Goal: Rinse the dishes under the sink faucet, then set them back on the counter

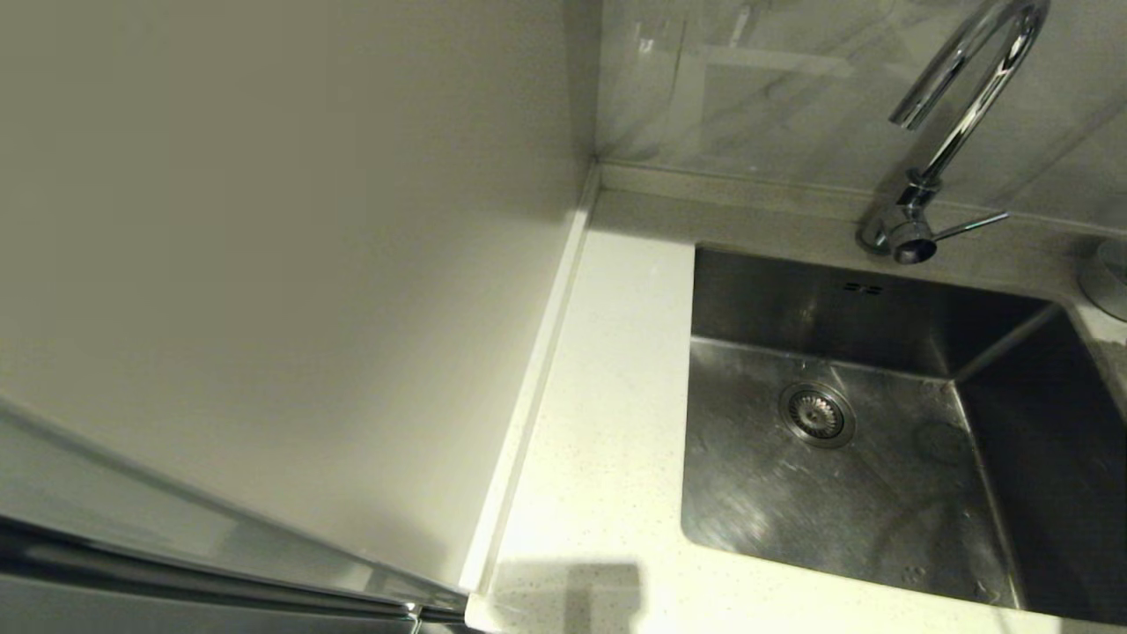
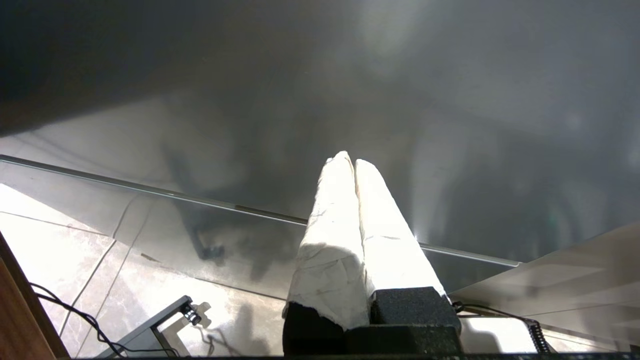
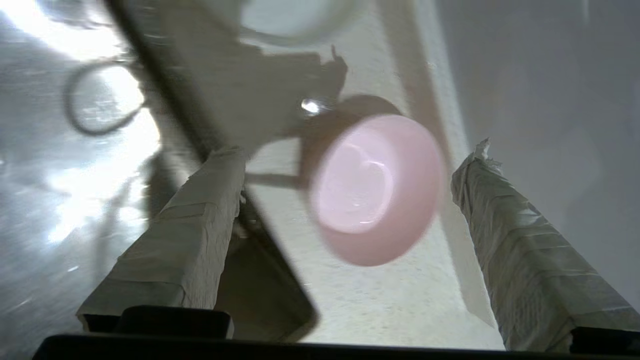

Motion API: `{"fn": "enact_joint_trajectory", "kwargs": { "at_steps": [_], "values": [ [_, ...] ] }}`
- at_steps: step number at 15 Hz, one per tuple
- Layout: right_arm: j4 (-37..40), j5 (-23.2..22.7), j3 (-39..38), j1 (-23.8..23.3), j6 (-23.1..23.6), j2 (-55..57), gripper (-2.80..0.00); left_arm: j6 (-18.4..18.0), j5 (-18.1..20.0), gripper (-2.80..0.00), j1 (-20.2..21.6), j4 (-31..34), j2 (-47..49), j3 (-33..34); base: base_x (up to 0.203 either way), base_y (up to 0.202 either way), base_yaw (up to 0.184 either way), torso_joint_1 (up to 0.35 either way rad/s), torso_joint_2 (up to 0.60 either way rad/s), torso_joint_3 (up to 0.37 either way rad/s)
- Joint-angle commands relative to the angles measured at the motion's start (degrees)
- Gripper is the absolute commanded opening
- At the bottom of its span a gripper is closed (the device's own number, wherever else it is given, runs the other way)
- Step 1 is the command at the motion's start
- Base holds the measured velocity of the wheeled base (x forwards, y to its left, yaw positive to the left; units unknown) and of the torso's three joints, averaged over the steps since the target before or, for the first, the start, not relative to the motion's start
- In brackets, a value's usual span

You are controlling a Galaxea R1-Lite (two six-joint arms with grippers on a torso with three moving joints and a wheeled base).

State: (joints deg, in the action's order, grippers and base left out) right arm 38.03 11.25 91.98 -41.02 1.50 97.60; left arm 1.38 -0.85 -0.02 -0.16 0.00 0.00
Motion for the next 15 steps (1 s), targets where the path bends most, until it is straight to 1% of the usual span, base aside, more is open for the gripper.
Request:
{"fn": "enact_joint_trajectory", "kwargs": {
  "at_steps": [1,3,4,5,8,12,14,15],
  "values": [
    [0.20,0.00,-0.55,4.83,-0.09,-4.30,0.00,0.03,-0.03,-2.80,0.02,-0.02,-0.18,0.00,0.000,0.000,0.000,0.000,0.00,0.000],
    [0.13,0.00,-1.94,9.76,-0.01,-7.74,0.00,0.03,-0.03,-2.80,0.02,-0.02,-0.18,0.00,0.000,0.000,0.000,0.000,0.00,0.000],
    [0.12,0.02,-2.98,12.13,0.11,-9.60,-2.36,0.03,-0.03,-2.80,0.02,-0.02,-0.26,0.00,0.000,0.000,0.000,0.000,0.00,0.000],
    [0.11,0.08,-4.14,14.03,0.32,-11.20,-2.80,0.03,-0.03,-2.80,0.02,-0.02,-0.18,0.00,0.000,0.000,0.000,0.000,0.00,0.000],
    [0.04,0.09,-6.12,17.63,2.87,-16.10,-2.80,0.03,-0.03,-2.80,0.02,-0.02,-0.18,0.00,0.000,0.000,0.000,0.000,0.00,0.000],
    [-0.04,-0.06,-9.18,21.52,3.94,-24.57,-2.80,0.03,-0.03,-2.80,0.02,-0.02,-0.18,0.00,0.000,0.000,0.000,0.000,0.00,0.000],
    [-0.41,-0.86,-13.18,24.22,4.19,-30.34,-2.80,0.03,-0.03,-2.80,-0.06,-0.02,-0.18,0.00,0.000,0.000,0.000,0.000,0.00,0.000],
    [-0.71,-1.33,-16.49,25.31,4.29,-33.37,-2.80,0.03,-0.03,-2.80,0.02,-0.02,-0.18,0.00,0.000,0.000,0.000,0.000,0.00,0.000]
  ]
}}
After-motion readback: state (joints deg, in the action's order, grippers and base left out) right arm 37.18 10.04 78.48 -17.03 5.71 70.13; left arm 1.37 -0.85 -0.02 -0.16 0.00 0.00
